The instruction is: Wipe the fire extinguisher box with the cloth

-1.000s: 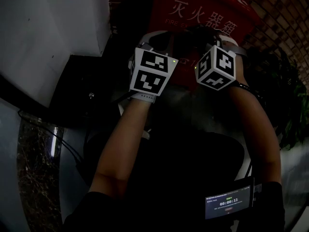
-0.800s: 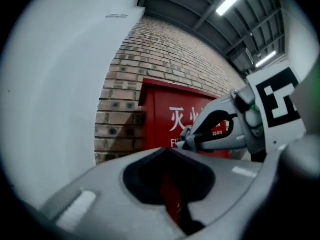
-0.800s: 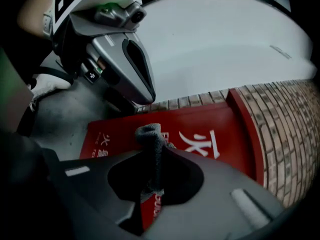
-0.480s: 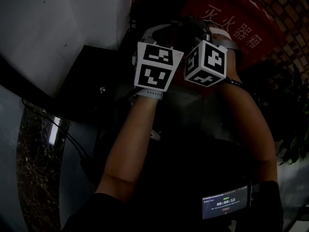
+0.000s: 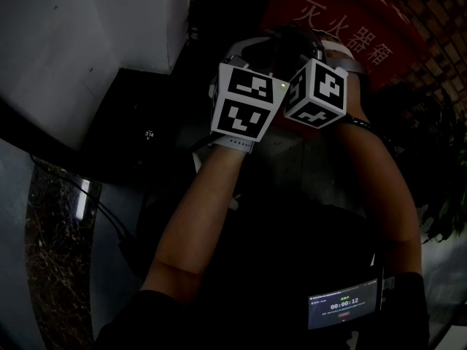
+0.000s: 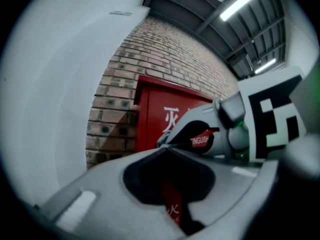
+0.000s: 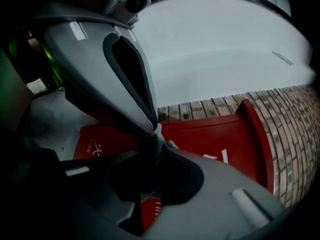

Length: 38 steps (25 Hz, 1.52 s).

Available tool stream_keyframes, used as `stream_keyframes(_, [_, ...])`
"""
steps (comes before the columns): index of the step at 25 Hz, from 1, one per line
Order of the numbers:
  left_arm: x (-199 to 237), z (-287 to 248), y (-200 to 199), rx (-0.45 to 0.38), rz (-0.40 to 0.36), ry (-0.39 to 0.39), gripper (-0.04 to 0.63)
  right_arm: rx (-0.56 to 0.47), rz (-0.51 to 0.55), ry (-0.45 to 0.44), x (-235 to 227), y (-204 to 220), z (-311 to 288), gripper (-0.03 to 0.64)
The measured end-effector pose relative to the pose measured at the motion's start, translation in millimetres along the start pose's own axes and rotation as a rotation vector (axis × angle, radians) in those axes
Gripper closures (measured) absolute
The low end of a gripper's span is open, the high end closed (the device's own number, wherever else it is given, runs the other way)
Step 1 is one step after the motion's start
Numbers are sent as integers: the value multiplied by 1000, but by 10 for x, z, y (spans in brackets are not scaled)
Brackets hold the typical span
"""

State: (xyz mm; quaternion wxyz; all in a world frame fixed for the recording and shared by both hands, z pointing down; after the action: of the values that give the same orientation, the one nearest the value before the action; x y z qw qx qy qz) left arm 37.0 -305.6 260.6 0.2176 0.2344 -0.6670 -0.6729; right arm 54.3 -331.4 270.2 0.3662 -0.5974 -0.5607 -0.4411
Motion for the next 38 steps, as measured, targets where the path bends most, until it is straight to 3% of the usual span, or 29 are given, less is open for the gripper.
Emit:
stream_keyframes(11, [-813, -241, 40, 17, -76, 109, 592, 133, -49, -10, 85, 939, 275, 588])
stream_keyframes(19, [-1307, -267, -2, -11, -32, 178, 592, 240, -107, -16, 177, 1738, 489, 588])
stream_keyframes(25, [-1621, -269, 44, -1, -55, 251, 592, 315, -153, -14, 234, 2204, 609, 588])
stream_keyframes(33, [-1670, -235, 66, 6, -77, 265, 592, 405, -155, -26, 288, 2572, 712, 588])
stream_keyframes(38, [-1539, -225, 152, 29, -75, 240, 592, 387, -135, -28, 275, 2371, 769, 588])
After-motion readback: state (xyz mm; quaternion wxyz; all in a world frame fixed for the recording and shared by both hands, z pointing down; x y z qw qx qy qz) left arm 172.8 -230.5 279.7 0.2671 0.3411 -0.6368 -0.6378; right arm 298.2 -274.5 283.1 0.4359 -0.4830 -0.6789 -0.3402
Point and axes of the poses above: the fingertips, and each gripper's own axes: z backward along the fingers, x to its left, y out of its underside, the point moved 1 cm from there along z, backward along the fingers, and after that the axes turned 2 degrees about x, right-handed, at the moved point
